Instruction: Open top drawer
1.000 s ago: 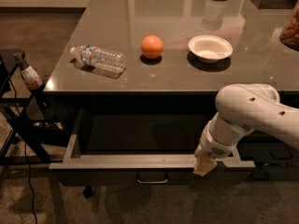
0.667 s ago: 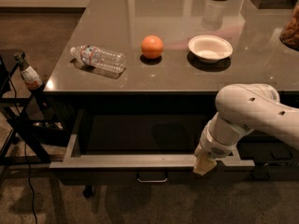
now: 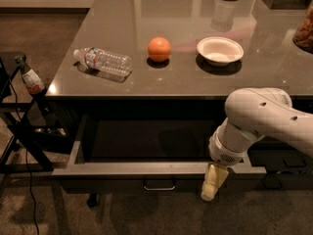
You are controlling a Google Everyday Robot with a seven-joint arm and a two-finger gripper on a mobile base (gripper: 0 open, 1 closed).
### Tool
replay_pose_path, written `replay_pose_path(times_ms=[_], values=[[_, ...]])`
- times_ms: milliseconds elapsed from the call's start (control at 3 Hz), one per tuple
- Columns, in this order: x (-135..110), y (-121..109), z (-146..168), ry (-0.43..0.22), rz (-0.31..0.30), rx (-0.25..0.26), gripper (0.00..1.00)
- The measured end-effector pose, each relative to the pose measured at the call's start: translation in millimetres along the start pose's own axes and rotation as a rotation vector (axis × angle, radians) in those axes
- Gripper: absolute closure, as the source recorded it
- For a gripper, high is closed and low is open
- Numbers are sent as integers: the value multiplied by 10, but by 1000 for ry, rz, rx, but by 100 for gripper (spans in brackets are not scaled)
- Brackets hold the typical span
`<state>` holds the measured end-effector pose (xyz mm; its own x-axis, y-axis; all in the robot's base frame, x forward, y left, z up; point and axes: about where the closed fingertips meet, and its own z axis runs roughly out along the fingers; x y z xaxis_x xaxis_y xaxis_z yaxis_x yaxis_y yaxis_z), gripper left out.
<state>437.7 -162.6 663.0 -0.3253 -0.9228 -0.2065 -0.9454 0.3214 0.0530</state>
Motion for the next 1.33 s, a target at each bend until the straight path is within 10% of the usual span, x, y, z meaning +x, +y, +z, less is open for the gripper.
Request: replay_pose_path(times_ms=[1333], values=[[444, 346, -17, 158, 109, -67, 0]])
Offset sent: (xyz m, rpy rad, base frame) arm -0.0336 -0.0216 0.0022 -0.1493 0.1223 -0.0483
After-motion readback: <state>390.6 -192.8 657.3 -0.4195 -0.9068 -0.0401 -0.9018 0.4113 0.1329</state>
